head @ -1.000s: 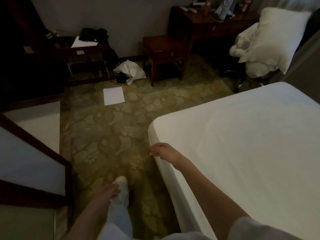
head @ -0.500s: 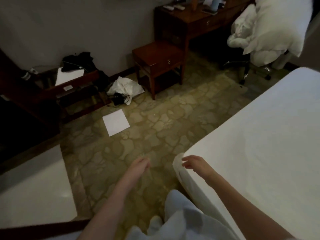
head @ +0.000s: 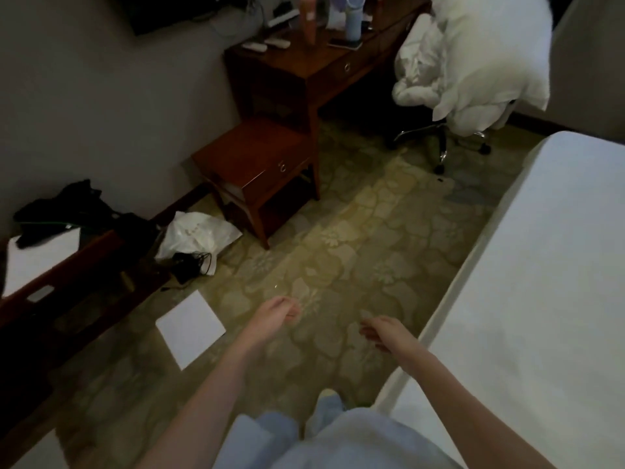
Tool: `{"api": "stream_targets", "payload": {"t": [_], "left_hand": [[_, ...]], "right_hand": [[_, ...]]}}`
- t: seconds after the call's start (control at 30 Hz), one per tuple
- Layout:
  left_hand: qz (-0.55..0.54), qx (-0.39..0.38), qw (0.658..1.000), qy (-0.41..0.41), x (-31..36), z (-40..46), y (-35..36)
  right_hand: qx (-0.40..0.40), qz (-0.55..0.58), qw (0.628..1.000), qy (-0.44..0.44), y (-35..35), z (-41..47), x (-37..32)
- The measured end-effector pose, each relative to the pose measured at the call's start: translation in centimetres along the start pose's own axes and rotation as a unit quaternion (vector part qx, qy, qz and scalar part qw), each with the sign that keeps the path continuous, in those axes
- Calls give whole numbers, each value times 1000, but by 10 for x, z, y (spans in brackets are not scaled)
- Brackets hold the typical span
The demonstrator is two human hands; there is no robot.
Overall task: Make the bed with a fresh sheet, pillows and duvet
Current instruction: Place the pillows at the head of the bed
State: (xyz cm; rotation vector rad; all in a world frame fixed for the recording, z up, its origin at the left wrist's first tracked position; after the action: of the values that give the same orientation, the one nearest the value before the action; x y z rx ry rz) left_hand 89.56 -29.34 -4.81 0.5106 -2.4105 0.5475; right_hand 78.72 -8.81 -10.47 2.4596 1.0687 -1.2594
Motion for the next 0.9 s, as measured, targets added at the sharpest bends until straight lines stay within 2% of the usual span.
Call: {"api": "stream_targets", "payload": {"t": [0.13,0.3,0.47,0.53,0.67,0.77,0.9], "left_hand": [[22,-7,998,-54,43,60,-1],[33,-43,996,-71,105,147,20],[34,-67,995,-62,208,243,65],[40,-92,993,-62,254,277,89],[83,-137,986,-53,356,333,143],[88,-149,985,-23,434,359,181],[122,-194,973,21,531,389,248]], "right_hand": [[20,6,999,-34,-31,63,-86],[57,28,995,-72,-82,155,-174],[94,37,990,-99,-148,259,-248],[112,38,989,-85,-178,292,-272],[139,48,988,-56,-239,340,-298],[171,35,984,-18,-281,364,-294],[196,88,975,56,-336,396,-272]]}}
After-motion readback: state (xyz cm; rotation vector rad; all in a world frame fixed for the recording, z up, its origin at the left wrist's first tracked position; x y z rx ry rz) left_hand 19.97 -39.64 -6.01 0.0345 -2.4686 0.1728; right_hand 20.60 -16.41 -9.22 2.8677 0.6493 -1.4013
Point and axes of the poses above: each hand's wrist, its own z-axis towards the middle knuckle, its own y-axis out of the palm, x = y × z, the point moved 10 cm from there along z, towards the middle knuckle, and after that the axes turned 9 degrees about -y, right-handed, at the moved point
